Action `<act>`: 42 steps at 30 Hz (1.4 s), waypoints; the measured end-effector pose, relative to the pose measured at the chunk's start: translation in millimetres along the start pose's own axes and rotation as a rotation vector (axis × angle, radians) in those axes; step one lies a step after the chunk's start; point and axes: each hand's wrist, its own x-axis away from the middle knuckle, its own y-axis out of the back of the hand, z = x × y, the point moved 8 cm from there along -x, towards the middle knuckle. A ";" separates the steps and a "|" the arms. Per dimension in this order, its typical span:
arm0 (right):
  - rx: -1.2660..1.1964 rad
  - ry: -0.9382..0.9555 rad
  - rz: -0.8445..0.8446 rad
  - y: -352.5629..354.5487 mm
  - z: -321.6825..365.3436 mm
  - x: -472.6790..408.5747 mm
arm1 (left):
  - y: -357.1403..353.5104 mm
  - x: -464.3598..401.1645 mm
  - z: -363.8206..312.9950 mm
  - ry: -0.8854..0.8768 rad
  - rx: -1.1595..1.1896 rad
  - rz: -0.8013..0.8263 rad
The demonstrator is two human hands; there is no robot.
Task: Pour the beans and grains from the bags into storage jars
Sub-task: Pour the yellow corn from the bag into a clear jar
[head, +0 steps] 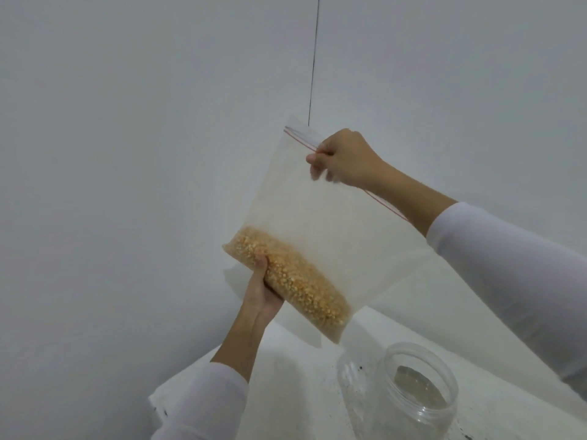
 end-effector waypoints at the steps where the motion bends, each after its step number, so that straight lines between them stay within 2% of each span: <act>1: 0.182 0.030 -0.032 0.3 3.2 1.4 | -2.5 -0.6 -0.4 0.001 0.028 -0.031; 2: 0.316 0.062 -0.078 0.8 4.9 3.4 | -4.4 -0.7 -0.8 0.001 0.035 -0.054; 4: 0.332 0.091 -0.137 1.2 2.1 6.8 | -8.2 -1.7 0.4 0.003 0.045 -0.066; 13: -0.247 -0.020 -0.230 18.7 -19.4 7.7 | -28.8 6.8 -10.6 -0.004 0.008 -0.001; 18: -0.432 -0.027 -0.245 32.1 -33.1 20.7 | -34.5 -4.8 -56.4 -0.169 -0.134 0.029; 23: -0.399 0.031 -0.290 49.6 -33.4 29.1 | -53.3 -8.2 -98.7 -0.268 -0.209 0.046; 26: -0.425 0.046 -0.306 56.6 -24.5 27.3 | -60.8 -5.0 -109.5 -0.310 -0.236 -0.003; 34: -0.610 -0.036 -0.328 59.6 -15.3 28.5 | -68.2 2.6 -121.6 -0.304 -0.064 -0.095; 42: -0.581 -0.018 -0.283 64.2 -1.4 40.9 | -70.5 15.8 -143.7 -0.379 -0.195 -0.167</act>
